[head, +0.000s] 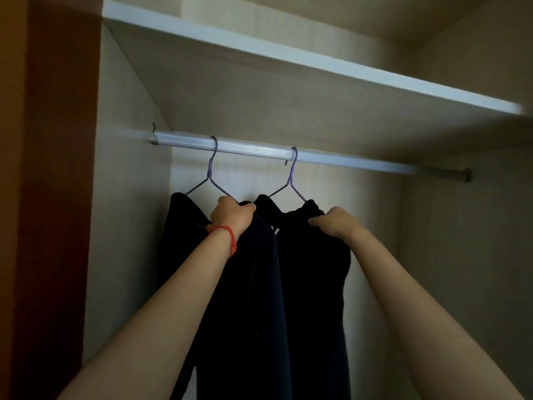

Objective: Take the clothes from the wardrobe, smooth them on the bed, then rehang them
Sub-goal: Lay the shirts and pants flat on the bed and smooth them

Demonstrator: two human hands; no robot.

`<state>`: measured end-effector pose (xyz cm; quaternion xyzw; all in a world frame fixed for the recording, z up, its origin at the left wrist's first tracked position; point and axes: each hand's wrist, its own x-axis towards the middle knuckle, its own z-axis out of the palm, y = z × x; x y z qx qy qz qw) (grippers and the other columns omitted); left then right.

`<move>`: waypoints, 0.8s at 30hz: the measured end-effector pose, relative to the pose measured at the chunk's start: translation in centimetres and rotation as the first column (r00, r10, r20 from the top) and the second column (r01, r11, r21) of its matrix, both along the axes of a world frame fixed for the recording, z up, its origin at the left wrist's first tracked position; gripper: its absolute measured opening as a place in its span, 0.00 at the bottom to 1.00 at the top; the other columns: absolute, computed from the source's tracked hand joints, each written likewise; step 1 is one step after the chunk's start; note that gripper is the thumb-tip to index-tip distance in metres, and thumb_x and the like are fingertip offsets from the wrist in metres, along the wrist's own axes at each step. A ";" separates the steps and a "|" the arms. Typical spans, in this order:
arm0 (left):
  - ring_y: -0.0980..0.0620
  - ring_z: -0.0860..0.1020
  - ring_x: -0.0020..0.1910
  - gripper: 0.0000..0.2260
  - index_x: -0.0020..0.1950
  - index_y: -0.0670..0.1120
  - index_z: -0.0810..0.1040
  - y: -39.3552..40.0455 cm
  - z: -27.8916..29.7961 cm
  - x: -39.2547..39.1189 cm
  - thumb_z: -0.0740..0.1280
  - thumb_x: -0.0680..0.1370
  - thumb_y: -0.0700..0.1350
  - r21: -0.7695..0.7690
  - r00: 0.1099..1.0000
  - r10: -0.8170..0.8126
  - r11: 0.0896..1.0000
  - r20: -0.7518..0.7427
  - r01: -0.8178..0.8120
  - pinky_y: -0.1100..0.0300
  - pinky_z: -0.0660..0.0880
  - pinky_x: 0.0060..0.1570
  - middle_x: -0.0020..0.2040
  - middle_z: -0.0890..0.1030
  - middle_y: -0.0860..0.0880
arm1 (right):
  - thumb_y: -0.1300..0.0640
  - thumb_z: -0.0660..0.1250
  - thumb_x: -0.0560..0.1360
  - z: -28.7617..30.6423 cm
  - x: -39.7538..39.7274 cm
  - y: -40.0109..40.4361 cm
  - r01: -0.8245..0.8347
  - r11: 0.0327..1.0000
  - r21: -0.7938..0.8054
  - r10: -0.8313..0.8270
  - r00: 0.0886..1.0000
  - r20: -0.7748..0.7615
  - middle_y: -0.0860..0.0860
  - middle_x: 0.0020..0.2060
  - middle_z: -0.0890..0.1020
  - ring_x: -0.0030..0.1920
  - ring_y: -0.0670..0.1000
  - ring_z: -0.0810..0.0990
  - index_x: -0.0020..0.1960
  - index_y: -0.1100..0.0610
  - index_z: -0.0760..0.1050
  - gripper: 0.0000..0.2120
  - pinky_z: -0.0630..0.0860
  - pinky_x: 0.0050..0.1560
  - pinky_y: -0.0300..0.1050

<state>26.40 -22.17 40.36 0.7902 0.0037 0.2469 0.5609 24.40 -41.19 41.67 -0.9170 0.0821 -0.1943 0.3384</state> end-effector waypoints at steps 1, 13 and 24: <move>0.40 0.77 0.53 0.09 0.41 0.42 0.74 -0.1 0.1 0.1 0.67 0.70 0.48 -0.014 1.000 -0.016 1.000 -0.011 0.016 0.48 0.73 0.59 0.41 0.78 0.46 | 0.53 0.64 0.74 0.0 0.0 0.2 -0.040 0.998 0.052 0.041 0.999 -0.022 0.59 0.50 0.77 0.44 0.55 0.74 0.60 0.66 0.70 0.20 0.66 0.30 0.41; 0.46 0.72 0.38 0.14 0.30 0.43 0.63 0.9 2.4 -1.5 0.59 0.76 0.39 -0.198 0.997 -0.018 0.980 0.074 0.032 0.59 0.68 0.41 0.31 0.68 0.48 | 0.57 0.64 0.74 -1.0 0.7 1.7 -0.168 0.934 0.314 0.092 0.966 0.243 0.57 0.37 0.75 0.37 0.55 0.76 0.41 0.64 0.72 0.10 0.70 0.38 0.43; 0.49 0.65 0.29 0.16 0.27 0.45 0.62 -1.4 3.4 -4.2 0.60 0.74 0.40 -0.130 0.947 -0.139 0.974 0.289 0.183 0.60 0.64 0.33 0.27 0.65 0.48 | 0.54 0.63 0.76 -1.2 -1.1 0.3 -0.153 0.957 0.246 0.040 0.911 0.411 0.62 0.44 0.82 0.45 0.61 0.82 0.49 0.67 0.76 0.15 0.78 0.48 0.53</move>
